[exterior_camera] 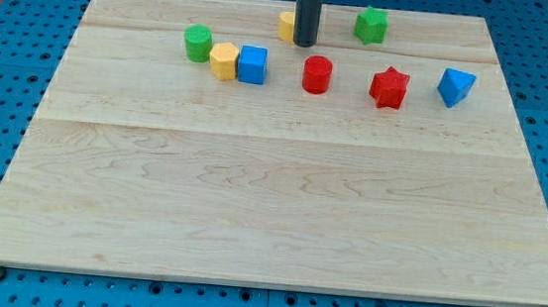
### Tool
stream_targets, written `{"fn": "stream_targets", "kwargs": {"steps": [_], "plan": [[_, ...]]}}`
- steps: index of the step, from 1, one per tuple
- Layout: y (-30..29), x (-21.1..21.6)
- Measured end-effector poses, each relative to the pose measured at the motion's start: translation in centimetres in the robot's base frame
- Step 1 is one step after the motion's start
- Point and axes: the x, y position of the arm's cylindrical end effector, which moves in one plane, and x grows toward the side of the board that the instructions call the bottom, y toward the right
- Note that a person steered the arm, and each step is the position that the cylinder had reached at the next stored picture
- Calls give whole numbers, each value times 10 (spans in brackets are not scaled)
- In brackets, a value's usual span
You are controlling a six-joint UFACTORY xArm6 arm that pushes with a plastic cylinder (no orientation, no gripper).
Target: Move the yellow heart to the top center of the board
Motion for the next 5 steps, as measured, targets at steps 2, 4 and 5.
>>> {"fn": "stream_targets", "kwargs": {"steps": [2, 4, 5], "plan": [[-11, -6], [54, 36], [58, 33]]}}
